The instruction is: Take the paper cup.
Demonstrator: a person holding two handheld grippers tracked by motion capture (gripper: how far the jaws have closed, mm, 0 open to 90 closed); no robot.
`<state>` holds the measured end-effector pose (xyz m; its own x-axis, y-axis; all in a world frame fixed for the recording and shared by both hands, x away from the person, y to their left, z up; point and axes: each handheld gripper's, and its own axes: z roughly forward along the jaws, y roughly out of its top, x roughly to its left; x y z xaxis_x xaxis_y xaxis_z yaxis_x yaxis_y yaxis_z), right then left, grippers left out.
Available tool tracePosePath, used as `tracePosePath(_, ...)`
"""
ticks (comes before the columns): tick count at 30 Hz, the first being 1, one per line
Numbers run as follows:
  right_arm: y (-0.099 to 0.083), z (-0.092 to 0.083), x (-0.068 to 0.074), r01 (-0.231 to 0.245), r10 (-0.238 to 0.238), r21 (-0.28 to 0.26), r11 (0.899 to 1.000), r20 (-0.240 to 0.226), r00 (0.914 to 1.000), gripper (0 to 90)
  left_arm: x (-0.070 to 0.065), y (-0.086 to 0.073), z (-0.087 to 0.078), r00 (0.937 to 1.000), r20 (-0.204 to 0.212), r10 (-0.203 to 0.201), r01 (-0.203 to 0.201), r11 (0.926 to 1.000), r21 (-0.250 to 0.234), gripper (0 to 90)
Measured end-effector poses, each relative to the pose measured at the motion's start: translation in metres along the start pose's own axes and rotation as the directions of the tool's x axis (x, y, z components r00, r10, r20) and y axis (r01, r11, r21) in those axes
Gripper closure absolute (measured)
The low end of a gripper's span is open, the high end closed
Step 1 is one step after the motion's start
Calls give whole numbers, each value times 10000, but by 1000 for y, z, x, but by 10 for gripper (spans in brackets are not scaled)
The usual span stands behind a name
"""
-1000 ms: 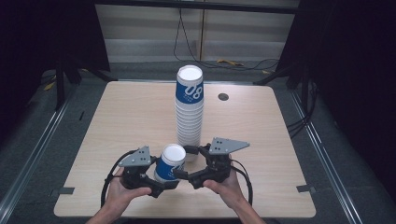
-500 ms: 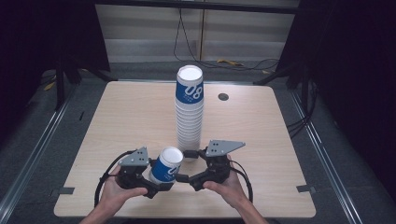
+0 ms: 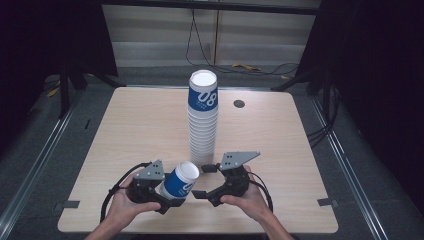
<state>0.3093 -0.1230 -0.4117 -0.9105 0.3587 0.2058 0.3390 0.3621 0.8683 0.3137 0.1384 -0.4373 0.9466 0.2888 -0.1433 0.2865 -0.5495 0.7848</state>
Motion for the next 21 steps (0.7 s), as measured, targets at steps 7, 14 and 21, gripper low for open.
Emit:
tracePosePath(7, 2, 7, 0, 332, -317, 796, 9963, -207, 9993, 146, -6, 3, 7, 9986, 206, 478, -491, 9965, 683, 178)
tracePosePath(14, 6, 12, 3, 687, -612, 1693, 9832, -489, 9969, 141, -5, 3, 8, 9979, 163, 624, -638, 9924, 1052, 182)
tracePosePath(21, 8, 17, 2, 1012, -866, 2463, 9639, -694, 9938, 156, -7, 1, 14, 9970, 220, 746, -771, 9857, 1502, 182)
